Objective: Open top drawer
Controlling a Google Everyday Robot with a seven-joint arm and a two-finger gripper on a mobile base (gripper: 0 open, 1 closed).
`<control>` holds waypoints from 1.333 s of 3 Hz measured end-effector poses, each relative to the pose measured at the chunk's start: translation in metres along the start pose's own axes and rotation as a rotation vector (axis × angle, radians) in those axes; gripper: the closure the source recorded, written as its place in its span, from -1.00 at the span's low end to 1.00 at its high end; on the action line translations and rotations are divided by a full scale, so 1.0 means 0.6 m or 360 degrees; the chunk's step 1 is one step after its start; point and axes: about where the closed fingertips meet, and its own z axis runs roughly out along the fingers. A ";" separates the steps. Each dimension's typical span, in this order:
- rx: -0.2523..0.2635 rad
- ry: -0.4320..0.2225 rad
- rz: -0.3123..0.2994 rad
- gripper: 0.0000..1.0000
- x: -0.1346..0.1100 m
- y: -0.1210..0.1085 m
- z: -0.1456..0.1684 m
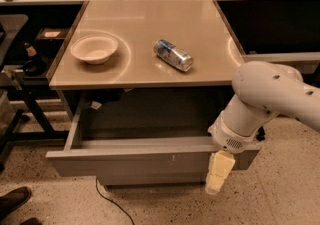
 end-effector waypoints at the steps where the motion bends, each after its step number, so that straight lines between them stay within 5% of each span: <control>1: -0.0054 0.0008 -0.0024 -1.00 -0.014 -0.012 0.028; 4: -0.0226 0.0177 -0.0033 -1.00 0.015 -0.007 0.075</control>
Offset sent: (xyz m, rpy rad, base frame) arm 0.0127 0.0182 -0.0472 -0.0330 0.1102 0.0682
